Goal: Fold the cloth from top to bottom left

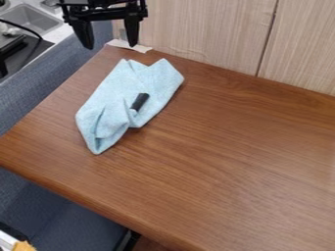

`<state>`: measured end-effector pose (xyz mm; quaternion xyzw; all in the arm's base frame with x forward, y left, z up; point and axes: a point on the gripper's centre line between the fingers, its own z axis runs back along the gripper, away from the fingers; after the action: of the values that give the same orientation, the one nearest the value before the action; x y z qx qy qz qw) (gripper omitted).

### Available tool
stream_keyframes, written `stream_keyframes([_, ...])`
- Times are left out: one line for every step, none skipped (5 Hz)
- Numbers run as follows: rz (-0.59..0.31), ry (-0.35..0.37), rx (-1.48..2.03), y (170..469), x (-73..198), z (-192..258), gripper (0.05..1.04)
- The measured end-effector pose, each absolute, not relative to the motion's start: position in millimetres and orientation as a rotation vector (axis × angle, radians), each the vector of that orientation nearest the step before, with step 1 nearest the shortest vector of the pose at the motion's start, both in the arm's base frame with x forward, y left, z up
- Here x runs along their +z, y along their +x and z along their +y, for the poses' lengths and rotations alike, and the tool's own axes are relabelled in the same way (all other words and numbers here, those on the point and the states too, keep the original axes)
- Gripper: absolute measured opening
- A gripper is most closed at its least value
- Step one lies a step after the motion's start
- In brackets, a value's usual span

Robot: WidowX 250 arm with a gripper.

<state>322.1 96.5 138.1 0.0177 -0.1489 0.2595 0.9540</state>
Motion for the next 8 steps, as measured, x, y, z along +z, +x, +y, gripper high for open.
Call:
stream_keyframes([-0.267, 0.034, 0.537, 322, 127, 96, 1.0])
stream_keyframes([-0.217, 0.045, 0.642, 340, 110, 105, 1.0])
stream_keyframes([-0.207, 0.026, 0.721, 359, 93, 109, 1.0])
stream_keyframes([-0.225, 0.037, 0.775, 379, 76, 112, 1.0])
stream_keyframes([-0.27, 0.033, 0.781, 399, 63, 100, 1.0])
stream_keyframes([-0.318, 0.026, 0.773, 416, 55, 92, 1.0])
stream_keyframes([-0.339, -0.025, 0.758, 438, 53, 86, 1.0])
stream_keyframes([-0.324, -0.04, 0.748, 453, 45, 85, 1.0])
